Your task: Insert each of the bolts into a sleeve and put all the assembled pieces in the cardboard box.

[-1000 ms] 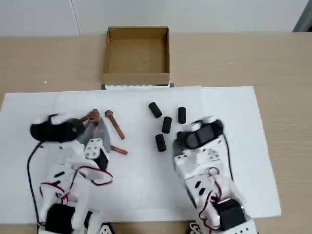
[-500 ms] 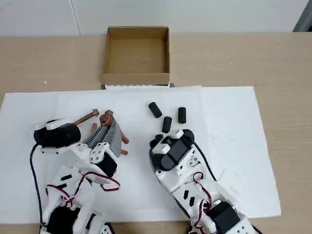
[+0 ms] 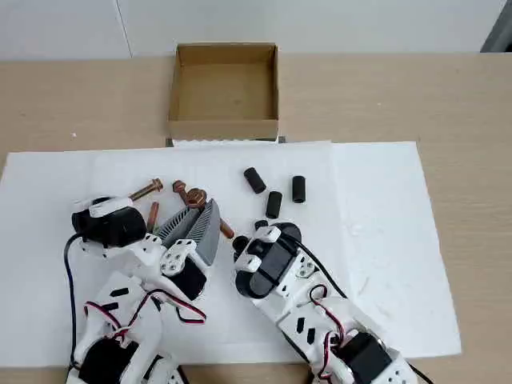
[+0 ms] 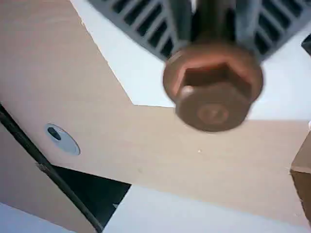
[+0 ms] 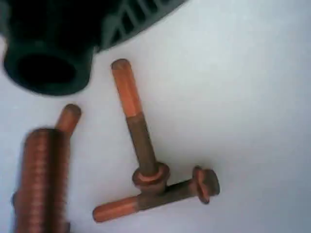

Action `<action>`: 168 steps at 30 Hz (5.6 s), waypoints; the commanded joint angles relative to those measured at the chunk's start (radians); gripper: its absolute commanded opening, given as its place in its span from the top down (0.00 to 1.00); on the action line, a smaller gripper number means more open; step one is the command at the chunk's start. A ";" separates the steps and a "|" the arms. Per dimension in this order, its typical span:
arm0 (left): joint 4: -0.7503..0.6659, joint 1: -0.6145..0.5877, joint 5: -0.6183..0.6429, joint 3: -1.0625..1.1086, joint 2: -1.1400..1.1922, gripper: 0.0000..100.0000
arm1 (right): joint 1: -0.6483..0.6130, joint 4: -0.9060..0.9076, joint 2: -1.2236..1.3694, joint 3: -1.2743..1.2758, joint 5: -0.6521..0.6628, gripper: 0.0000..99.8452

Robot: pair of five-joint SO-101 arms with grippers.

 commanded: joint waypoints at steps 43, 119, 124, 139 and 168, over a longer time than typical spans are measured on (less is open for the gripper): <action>0.138 0.055 -0.041 0.042 -0.006 0.79 | -0.024 -0.054 -0.013 -0.009 0.011 1.00; 0.150 -0.523 -0.516 0.314 -0.011 0.99 | 0.397 -0.315 2.387 -2.136 0.060 0.86; 0.150 -0.523 -0.516 0.314 -0.011 0.99 | 0.397 -0.315 2.411 -2.137 0.060 0.86; 0.149 -0.523 -0.516 0.314 -0.011 0.99 | 0.401 0.018 2.242 -2.137 0.055 1.00; 0.149 -0.528 -0.516 0.314 -0.011 0.99 | 0.458 0.819 2.129 -2.059 -0.281 0.98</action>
